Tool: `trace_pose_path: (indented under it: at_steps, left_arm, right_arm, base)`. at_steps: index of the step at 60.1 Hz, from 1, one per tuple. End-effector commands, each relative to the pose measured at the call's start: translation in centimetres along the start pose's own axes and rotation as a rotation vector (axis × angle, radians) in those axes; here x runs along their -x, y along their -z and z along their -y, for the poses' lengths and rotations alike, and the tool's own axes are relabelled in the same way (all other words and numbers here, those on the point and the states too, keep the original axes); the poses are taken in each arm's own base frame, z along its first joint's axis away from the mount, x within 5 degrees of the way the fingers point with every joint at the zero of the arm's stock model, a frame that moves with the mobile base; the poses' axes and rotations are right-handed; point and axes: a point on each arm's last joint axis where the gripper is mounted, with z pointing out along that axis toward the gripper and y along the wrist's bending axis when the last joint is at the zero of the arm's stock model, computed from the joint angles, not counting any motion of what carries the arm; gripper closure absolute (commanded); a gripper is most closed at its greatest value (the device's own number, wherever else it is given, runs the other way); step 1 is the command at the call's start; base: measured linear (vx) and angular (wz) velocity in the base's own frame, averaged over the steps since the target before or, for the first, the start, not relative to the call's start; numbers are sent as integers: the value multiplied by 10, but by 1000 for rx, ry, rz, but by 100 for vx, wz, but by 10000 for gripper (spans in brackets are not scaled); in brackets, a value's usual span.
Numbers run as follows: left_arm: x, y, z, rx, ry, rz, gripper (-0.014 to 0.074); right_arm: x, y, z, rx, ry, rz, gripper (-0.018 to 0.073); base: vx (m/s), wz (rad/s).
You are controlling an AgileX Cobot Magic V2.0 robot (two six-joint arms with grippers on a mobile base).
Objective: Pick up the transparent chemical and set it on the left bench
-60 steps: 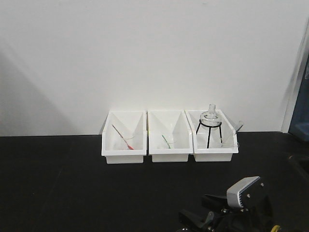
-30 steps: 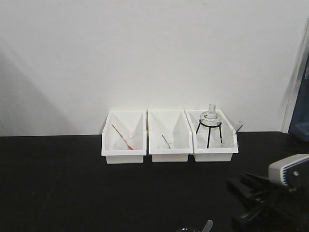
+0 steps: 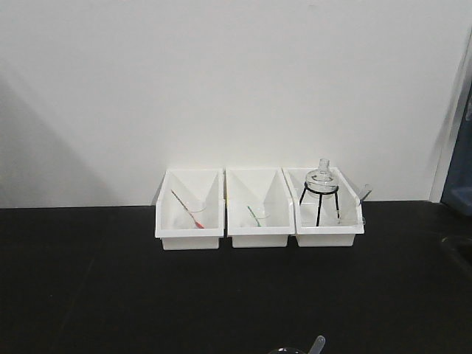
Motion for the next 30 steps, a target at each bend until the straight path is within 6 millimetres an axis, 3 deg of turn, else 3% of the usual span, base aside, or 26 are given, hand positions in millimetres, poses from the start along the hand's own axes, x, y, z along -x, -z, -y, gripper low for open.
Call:
trace_pose_path:
  at_steps: [1,30]
  left_arm:
    - [3,1,0,2,9,81,600]
    - [3,1,0,2,9,81,600]
  right_arm:
    - [12,8,3,-11,5,49,567]
    - [8,7,4,-27,-3,12,567]
  base:
    - [0,0]
    - [0,0]
